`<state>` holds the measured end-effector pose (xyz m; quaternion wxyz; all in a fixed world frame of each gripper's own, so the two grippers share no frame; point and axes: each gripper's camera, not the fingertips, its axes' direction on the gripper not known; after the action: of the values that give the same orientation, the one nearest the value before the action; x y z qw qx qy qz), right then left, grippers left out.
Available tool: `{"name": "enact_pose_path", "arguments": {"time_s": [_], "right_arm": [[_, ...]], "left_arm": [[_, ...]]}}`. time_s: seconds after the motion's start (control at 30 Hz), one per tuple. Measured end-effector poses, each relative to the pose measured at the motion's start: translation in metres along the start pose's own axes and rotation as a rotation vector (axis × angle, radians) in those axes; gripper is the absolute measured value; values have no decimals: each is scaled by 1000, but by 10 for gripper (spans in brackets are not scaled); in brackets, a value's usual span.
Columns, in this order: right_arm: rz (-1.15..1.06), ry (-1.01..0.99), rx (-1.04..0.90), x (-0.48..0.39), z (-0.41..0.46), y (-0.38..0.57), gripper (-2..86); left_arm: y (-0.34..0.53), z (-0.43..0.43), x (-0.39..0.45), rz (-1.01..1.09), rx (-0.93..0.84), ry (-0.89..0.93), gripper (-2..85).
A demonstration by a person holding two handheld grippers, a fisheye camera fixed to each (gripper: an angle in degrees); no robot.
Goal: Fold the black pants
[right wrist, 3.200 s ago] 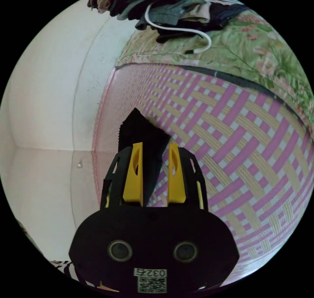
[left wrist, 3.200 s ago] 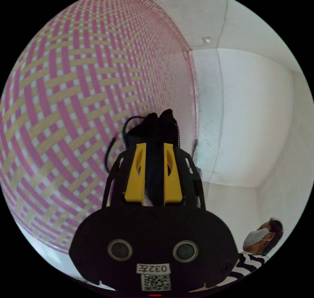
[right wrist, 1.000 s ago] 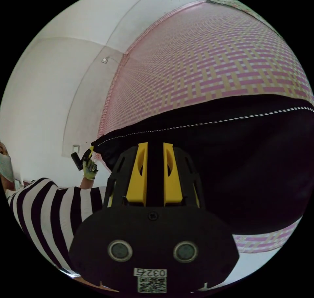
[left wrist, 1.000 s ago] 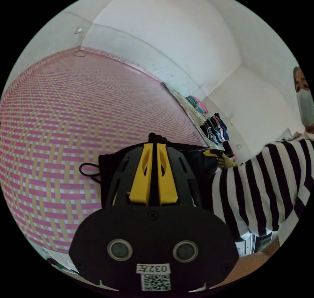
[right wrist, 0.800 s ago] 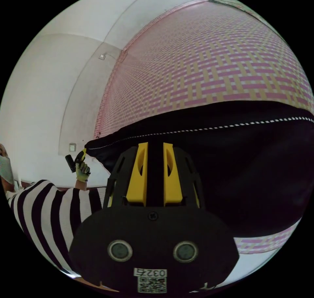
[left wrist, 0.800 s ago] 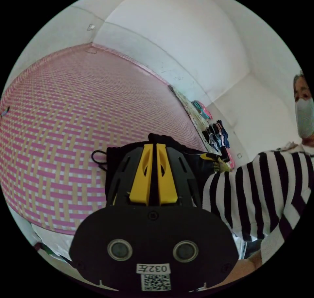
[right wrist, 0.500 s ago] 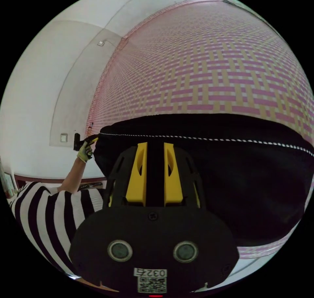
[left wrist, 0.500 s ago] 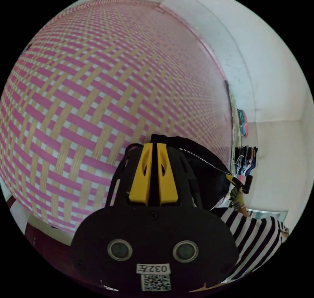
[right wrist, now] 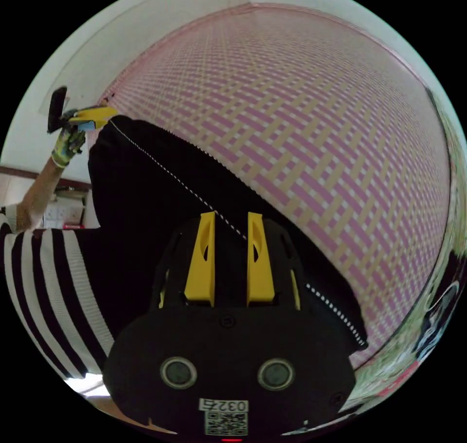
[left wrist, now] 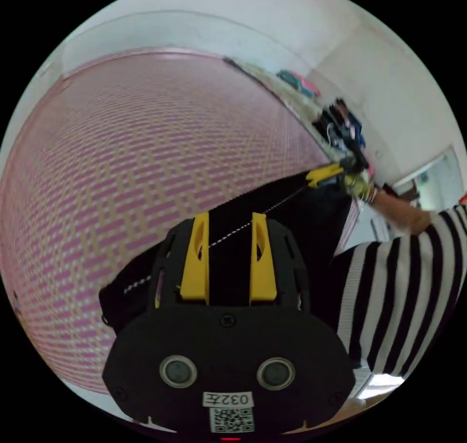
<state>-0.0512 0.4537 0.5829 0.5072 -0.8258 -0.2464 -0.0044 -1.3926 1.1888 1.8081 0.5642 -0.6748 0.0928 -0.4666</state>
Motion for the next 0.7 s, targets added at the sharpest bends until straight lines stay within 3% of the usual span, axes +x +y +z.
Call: {"name": "enact_pose_path", "arguments": {"time_s": [0.07,0.2,0.23,0.33,0.5,0.7], "right_arm": [[-69,36,-44,0,1,-20,100],[-213,9,-205,4,8,-48,100],[-239,4,-219,5,7,-50,100],[-216,11,-211,17,3,-53,92],[-171,-46,-175,35,1,-51,7],[-194,-32,-105,30,-20,-45,-9]], "left_arm": [[-34,22,21,81,-92,-25,92],[-83,55,47,229,-284,134,80],[-90,59,56,273,-333,80,76],[-102,56,70,309,-355,-10,63],[-110,46,81,320,-395,19,32],[-112,18,99,351,-402,46,-7]]}}
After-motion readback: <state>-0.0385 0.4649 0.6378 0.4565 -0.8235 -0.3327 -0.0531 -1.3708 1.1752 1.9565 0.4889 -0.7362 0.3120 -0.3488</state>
